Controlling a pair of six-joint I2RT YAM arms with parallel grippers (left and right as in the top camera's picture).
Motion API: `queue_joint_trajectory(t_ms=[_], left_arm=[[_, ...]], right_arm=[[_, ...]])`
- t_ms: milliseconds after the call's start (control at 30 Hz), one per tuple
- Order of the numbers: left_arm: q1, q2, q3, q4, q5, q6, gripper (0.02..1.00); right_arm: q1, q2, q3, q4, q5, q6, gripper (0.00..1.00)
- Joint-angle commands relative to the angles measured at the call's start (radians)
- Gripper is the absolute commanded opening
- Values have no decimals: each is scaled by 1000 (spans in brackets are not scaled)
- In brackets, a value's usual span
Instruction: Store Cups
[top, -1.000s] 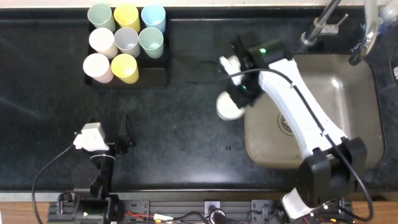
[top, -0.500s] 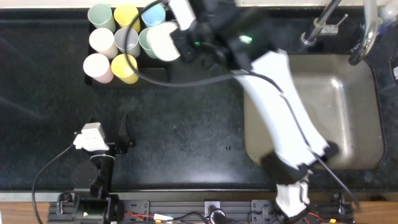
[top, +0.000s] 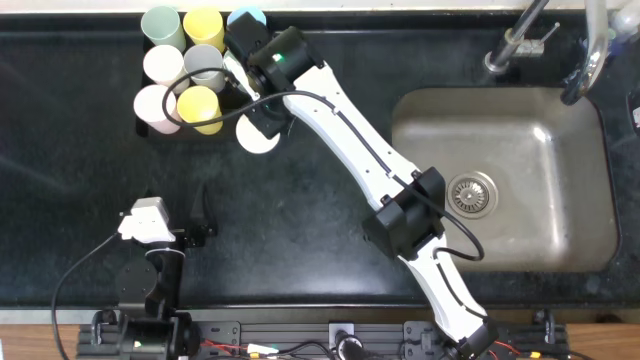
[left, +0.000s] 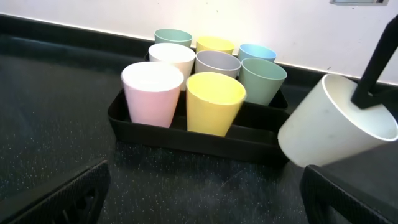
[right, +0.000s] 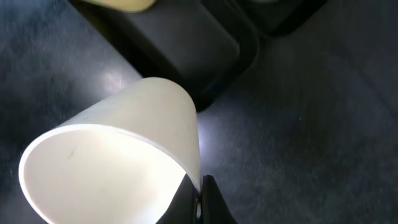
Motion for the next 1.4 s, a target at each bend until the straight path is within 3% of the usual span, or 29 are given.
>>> queue_joint_trajectory(t_ms=[33, 633, 1400], left_arm=[[-1, -7, -1, -2, -1, 16, 1000], [-1, -7, -1, -2, -1, 16, 1000], [-1, -7, -1, -2, -1, 16, 1000]], right_arm=[[-4, -48, 27, -3, 3, -3, 42], [-20, -46, 26, 139, 12, -3, 45], [-22, 45, 25, 138, 33, -52, 42]])
